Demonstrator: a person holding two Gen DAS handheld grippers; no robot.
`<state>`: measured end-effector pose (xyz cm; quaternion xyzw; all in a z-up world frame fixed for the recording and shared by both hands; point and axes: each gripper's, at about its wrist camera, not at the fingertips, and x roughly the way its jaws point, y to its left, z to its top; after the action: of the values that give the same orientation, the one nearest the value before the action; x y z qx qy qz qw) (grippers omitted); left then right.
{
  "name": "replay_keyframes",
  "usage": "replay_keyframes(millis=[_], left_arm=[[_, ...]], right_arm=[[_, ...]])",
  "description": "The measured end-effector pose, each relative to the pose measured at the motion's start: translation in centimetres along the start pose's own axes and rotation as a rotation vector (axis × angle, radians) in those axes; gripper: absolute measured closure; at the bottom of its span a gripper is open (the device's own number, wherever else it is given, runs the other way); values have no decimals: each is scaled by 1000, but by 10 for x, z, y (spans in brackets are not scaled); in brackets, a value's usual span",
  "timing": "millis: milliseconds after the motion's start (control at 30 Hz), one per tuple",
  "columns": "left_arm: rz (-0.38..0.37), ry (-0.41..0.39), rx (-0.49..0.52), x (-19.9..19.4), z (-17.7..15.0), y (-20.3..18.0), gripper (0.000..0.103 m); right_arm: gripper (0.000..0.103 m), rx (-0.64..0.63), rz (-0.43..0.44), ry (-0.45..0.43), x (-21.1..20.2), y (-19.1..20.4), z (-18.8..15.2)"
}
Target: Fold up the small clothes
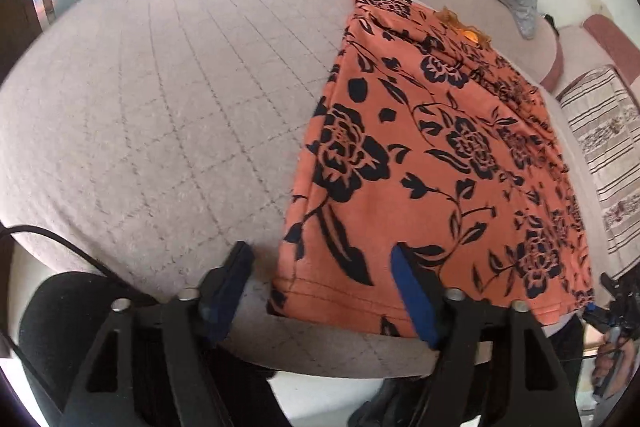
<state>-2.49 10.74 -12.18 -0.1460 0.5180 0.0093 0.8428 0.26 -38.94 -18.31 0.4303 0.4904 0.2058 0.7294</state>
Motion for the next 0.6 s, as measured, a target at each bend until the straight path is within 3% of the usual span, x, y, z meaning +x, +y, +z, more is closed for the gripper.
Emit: replay_keyframes(millis=[33, 133, 200, 267, 300, 333, 400, 467, 500, 533, 600], left_arm=[[-14, 5, 6, 0, 0, -1, 55], [18, 20, 9, 2, 1, 3, 79], [4, 28, -15, 0, 2, 8, 85], [-2, 33, -21, -3, 3, 8, 85], [4, 28, -10, -4, 2, 6, 80], [21, 30, 5, -3, 1, 4, 62], [41, 20, 16, 0, -2, 2, 40], [67, 20, 39, 2, -3, -4, 41], [67, 25, 48, 2, -3, -6, 62], [58, 31, 53, 2, -2, -7, 92], [27, 42, 45, -1, 2, -7, 95]], right_arm=[[32, 8, 4, -4, -1, -3, -1], [32, 8, 4, -10, -1, -4, -3], [31, 3, -5, -11, 2, -2, -2], [31, -11, -19, -11, -1, 2, -2], [31, -17, -23, -15, 0, 6, -3], [31, -31, -17, -17, -2, 10, -3], [31, -51, -6, -19, -2, 15, -2], [32, -32, -26, -9, 4, 7, -1], [32, -13, -12, -16, 4, 3, -1], [34, -11, -9, -18, 3, 3, -1], [49, -44, -27, -11, 2, 9, -3]])
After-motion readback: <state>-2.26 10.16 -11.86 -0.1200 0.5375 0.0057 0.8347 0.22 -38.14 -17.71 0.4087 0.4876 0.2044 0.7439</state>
